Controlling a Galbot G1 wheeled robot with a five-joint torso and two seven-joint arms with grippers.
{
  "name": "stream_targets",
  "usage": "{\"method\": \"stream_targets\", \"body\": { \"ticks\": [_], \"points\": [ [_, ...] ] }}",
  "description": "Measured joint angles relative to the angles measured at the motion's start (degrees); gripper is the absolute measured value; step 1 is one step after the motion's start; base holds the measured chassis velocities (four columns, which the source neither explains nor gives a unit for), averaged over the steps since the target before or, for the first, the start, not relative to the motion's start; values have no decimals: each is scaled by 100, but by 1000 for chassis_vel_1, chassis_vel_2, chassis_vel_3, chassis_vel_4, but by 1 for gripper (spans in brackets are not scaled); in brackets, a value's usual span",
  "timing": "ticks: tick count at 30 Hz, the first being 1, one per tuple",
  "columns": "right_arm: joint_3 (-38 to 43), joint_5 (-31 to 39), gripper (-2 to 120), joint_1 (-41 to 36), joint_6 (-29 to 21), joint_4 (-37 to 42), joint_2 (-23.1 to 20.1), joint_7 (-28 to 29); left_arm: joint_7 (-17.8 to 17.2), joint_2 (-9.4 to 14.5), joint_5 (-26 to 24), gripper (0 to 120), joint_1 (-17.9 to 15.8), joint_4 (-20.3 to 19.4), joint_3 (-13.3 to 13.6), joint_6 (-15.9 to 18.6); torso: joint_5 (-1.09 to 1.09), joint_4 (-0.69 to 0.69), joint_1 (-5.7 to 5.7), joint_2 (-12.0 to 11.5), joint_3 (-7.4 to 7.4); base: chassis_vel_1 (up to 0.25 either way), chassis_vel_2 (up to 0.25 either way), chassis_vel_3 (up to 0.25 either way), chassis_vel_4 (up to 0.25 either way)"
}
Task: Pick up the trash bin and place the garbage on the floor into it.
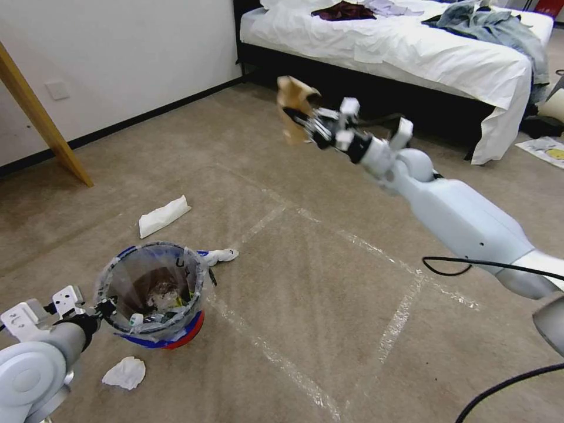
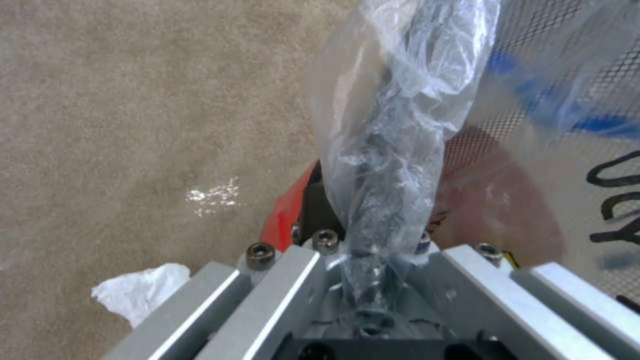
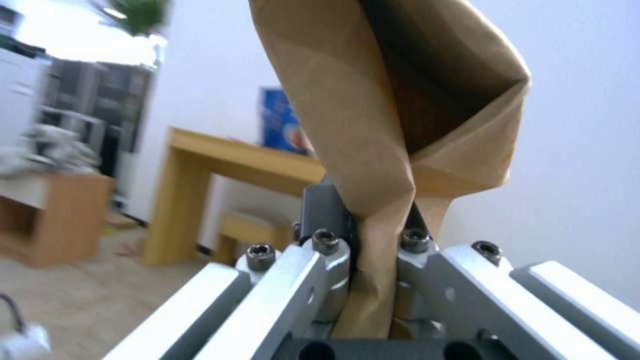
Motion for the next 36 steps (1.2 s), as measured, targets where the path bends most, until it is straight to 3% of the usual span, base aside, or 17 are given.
{"method": "stream_targets", "body": {
  "ticks": [5, 15, 22, 36],
  "points": [
    [-215, 86, 1, 253, -56, 334, 400, 62, 5, -30, 4, 0, 11, 22, -30, -4, 0, 0, 0, 0, 0, 0, 0, 0, 0],
    [-1074, 6, 1, 472, -76, 428, 1715, 88, -3, -164, 17, 0, 96, -116, -138, -30, -1, 1, 0, 0, -1, 0, 0, 0, 0],
    [-1383, -236, 1, 144, -50, 389, 2018, 147, -21, -177, 16, 0, 162, -188, -208, -32, 0, 1, 0, 0, -1, 0, 0, 0, 0],
    [-1690, -744, 1, -616, 94, 13, 2111, 84, -45, -167, -15, 0, 151, -198, -211, -32, 1, 0, 0, 0, -1, 0, 0, 0, 0]
  ]
}}
